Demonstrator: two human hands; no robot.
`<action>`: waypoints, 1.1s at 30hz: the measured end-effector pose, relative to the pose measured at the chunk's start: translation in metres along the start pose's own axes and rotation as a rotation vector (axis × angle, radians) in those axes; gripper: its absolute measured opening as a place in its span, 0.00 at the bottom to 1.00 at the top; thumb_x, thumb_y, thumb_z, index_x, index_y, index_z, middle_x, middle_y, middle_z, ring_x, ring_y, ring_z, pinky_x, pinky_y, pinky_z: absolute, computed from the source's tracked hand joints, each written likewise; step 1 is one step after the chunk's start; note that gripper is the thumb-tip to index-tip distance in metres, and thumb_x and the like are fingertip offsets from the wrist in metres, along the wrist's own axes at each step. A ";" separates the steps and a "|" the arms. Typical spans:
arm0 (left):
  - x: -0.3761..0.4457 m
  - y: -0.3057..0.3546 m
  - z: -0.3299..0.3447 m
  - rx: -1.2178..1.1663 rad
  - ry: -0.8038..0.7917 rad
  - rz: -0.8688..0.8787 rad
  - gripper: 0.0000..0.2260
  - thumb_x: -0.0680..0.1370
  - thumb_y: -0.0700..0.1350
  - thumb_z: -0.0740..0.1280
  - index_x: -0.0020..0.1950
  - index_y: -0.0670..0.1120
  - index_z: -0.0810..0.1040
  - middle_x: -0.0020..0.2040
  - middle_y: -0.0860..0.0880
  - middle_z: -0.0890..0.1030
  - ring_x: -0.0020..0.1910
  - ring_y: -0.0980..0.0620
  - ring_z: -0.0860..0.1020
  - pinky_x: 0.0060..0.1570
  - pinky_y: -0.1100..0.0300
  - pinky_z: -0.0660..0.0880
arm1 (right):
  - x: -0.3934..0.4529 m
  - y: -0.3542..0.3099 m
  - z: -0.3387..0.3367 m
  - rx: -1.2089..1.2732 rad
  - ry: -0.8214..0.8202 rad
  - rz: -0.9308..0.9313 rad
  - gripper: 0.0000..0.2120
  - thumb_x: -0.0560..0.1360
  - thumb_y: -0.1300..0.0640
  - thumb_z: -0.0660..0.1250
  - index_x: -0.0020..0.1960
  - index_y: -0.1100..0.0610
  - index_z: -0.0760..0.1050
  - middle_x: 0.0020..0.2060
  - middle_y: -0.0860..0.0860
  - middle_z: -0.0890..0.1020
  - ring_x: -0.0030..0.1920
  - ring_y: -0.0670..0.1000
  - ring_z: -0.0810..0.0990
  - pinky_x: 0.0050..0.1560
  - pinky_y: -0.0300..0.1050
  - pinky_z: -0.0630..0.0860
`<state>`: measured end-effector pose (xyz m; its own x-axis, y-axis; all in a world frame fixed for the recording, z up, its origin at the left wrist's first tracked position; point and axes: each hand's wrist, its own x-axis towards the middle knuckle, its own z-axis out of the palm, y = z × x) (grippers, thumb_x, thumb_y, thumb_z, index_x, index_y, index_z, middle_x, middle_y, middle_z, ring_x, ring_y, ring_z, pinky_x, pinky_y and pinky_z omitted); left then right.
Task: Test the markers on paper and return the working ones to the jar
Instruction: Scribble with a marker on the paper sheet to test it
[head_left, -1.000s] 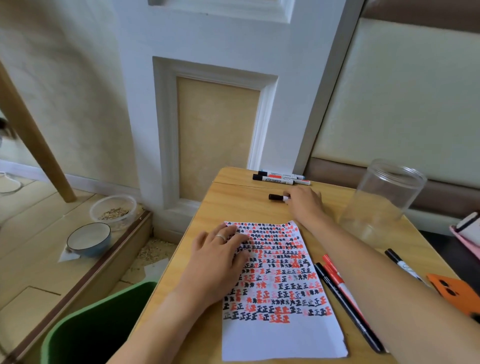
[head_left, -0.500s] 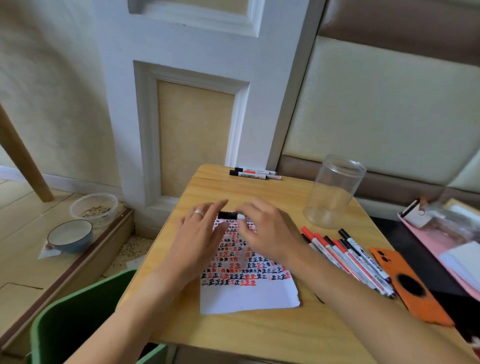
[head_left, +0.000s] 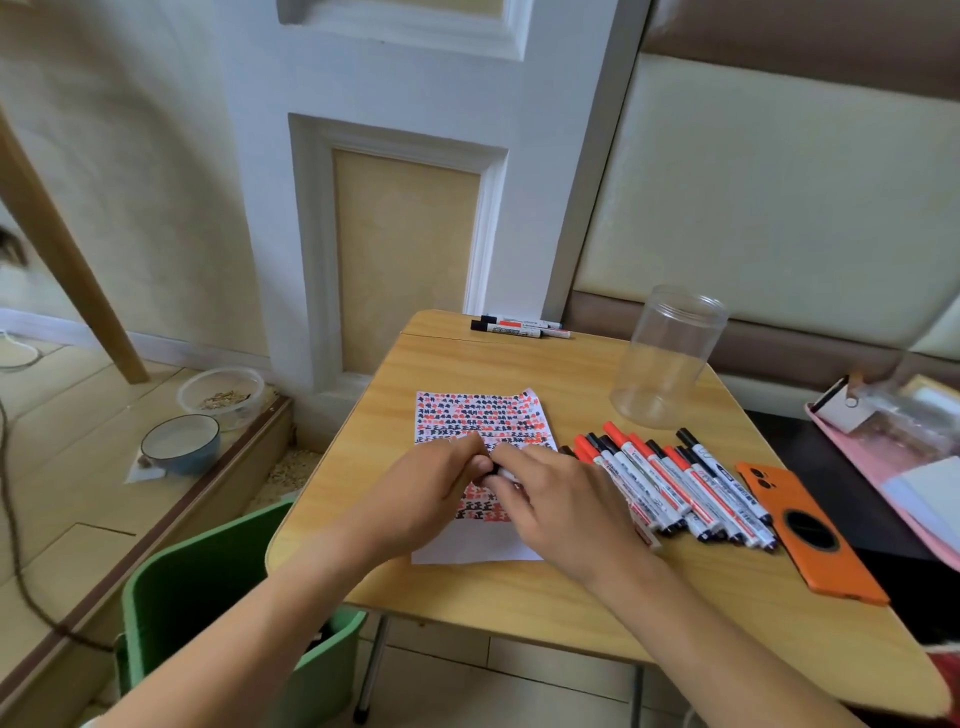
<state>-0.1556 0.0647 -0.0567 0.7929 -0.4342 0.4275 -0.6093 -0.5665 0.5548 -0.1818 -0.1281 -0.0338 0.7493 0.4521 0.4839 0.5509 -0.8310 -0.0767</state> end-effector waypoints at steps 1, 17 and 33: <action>0.000 0.000 0.002 0.000 0.004 0.006 0.18 0.84 0.58 0.51 0.43 0.47 0.67 0.34 0.51 0.72 0.32 0.52 0.68 0.34 0.53 0.66 | -0.001 -0.001 -0.001 -0.004 -0.023 -0.004 0.10 0.83 0.42 0.57 0.52 0.46 0.72 0.37 0.48 0.77 0.37 0.53 0.77 0.32 0.46 0.61; 0.008 -0.019 -0.004 0.105 0.077 0.014 0.08 0.84 0.50 0.61 0.52 0.50 0.77 0.45 0.56 0.78 0.43 0.55 0.74 0.42 0.54 0.73 | -0.009 0.005 -0.004 0.047 -0.221 0.237 0.12 0.84 0.44 0.55 0.58 0.51 0.69 0.46 0.47 0.78 0.40 0.51 0.74 0.36 0.48 0.67; 0.023 -0.037 0.016 0.310 0.013 -0.222 0.11 0.81 0.54 0.67 0.62 0.54 0.75 0.62 0.53 0.76 0.59 0.49 0.75 0.61 0.50 0.67 | -0.017 0.006 0.003 0.047 -0.261 0.269 0.12 0.84 0.49 0.55 0.64 0.51 0.69 0.56 0.45 0.75 0.46 0.48 0.75 0.40 0.45 0.69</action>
<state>-0.1148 0.0643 -0.0784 0.9045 -0.2690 0.3310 -0.3914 -0.8319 0.3934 -0.1903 -0.1398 -0.0449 0.9347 0.2919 0.2030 0.3333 -0.9182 -0.2141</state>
